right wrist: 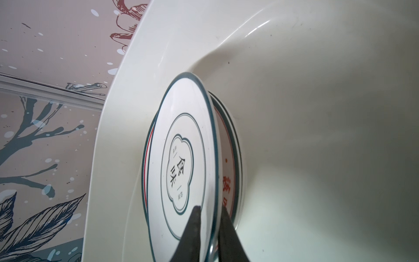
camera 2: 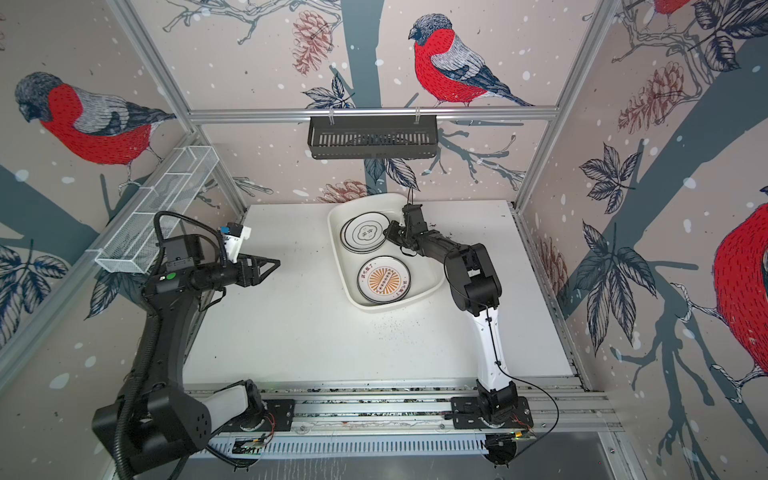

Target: Place the plates into the plastic bin on the countertop

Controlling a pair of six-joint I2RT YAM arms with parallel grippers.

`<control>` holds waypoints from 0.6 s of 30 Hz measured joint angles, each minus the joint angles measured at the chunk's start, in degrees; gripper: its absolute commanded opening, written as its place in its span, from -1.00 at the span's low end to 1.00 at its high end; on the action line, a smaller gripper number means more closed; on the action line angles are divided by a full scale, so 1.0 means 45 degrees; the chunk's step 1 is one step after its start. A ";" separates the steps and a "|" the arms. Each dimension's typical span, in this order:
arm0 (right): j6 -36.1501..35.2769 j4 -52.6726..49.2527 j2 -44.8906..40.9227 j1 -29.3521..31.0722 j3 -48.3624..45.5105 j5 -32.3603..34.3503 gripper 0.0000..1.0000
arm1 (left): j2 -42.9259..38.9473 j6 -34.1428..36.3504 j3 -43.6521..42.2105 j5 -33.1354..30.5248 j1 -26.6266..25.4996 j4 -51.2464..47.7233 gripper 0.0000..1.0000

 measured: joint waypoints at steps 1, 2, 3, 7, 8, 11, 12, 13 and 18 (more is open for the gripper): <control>-0.0092 -0.0083 0.0005 0.0005 0.0029 0.0000 -0.62 | -0.0005 0.0005 0.0000 0.0039 0.0000 0.0000 0.33; -0.0126 -0.0165 0.0010 0.0010 0.0053 0.0005 -0.61 | -0.0015 0.0010 0.0000 0.0058 0.0000 0.0000 0.33; -0.0141 -0.0233 0.0015 0.0029 0.0097 0.0024 -0.61 | -0.0019 0.0015 0.0000 0.0063 0.0000 0.0000 0.33; -0.0233 -0.0418 0.0029 0.0102 0.0209 0.0058 -0.59 | -0.0019 0.0019 0.0024 0.0083 0.0000 0.0000 0.33; -0.0248 -0.0515 0.0029 0.0102 0.0243 0.0097 -0.58 | -0.0024 0.0019 0.0024 0.0087 0.0000 -0.0010 0.33; -0.0476 -0.0787 0.0029 0.0136 0.0335 0.0214 -0.57 | -0.0063 0.0019 0.0024 0.0087 0.0000 -0.0010 0.33; -0.0486 -0.0850 0.0029 0.0155 0.0355 0.0291 -0.56 | -0.0083 0.0019 0.0019 0.0083 0.0000 -0.0010 0.34; -0.0525 -0.0899 0.0029 0.0180 0.0359 0.0359 -0.56 | -0.0097 0.0019 0.0019 0.0083 0.0000 -0.0010 0.34; -0.0588 -0.1171 0.0029 0.0253 0.0359 0.0461 -0.55 | -0.0102 0.0024 -0.0005 0.0087 0.0000 -0.0010 0.34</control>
